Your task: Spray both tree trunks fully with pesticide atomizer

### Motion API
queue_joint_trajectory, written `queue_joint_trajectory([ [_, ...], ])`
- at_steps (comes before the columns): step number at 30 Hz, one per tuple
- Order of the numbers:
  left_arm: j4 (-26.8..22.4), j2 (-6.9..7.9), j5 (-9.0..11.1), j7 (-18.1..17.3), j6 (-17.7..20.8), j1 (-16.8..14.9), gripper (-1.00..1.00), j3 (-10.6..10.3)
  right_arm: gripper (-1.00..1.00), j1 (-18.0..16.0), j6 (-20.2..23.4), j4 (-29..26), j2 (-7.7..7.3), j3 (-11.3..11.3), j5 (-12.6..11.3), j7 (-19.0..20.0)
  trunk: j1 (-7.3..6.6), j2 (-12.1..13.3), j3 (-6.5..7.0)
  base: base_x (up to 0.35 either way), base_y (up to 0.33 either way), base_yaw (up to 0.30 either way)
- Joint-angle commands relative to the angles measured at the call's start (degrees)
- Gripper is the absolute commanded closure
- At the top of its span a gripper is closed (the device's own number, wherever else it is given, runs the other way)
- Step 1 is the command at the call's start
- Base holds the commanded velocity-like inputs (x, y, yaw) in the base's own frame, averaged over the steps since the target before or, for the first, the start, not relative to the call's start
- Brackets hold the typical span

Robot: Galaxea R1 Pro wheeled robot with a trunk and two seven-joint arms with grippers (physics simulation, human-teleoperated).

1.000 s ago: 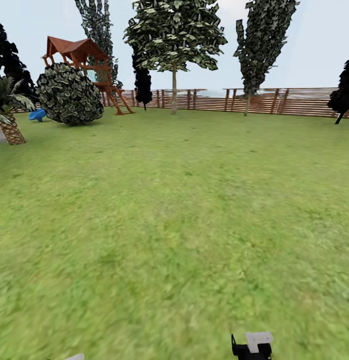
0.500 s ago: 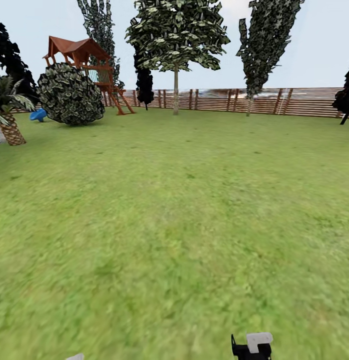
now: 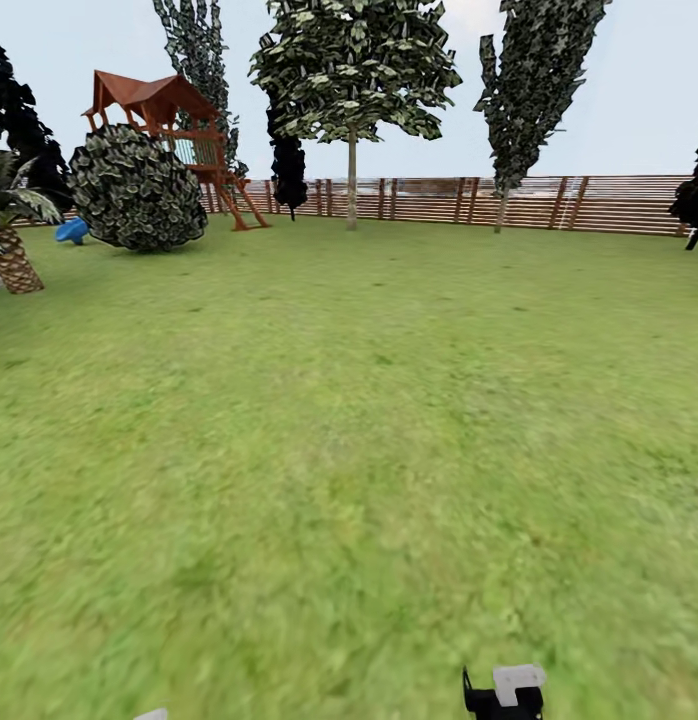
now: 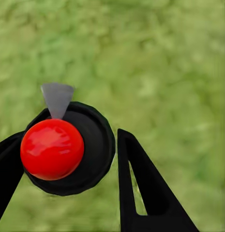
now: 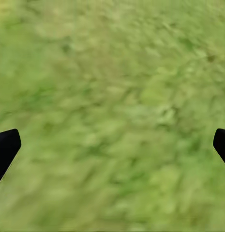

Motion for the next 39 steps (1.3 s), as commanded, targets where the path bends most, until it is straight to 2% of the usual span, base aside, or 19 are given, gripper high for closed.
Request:
queue_joint_trajectory([
  [1,0.0,0.01,0.06,0.46,-0.11,-0.02,1.0,-0.48,-1.0,-0.03,0.01,0.04,0.0,0.42,0.29,-0.59,0.03,-0.02,-0.05,0.339,0.0,0.0],
  [39,-0.02,0.08,0.06,0.45,-0.11,-0.01,1.0,-0.5,-1.0,1.38,0.28,0.12,-0.04,0.42,0.32,-0.42,0.03,-0.02,-0.05,0.339,0.0,0.0],
])
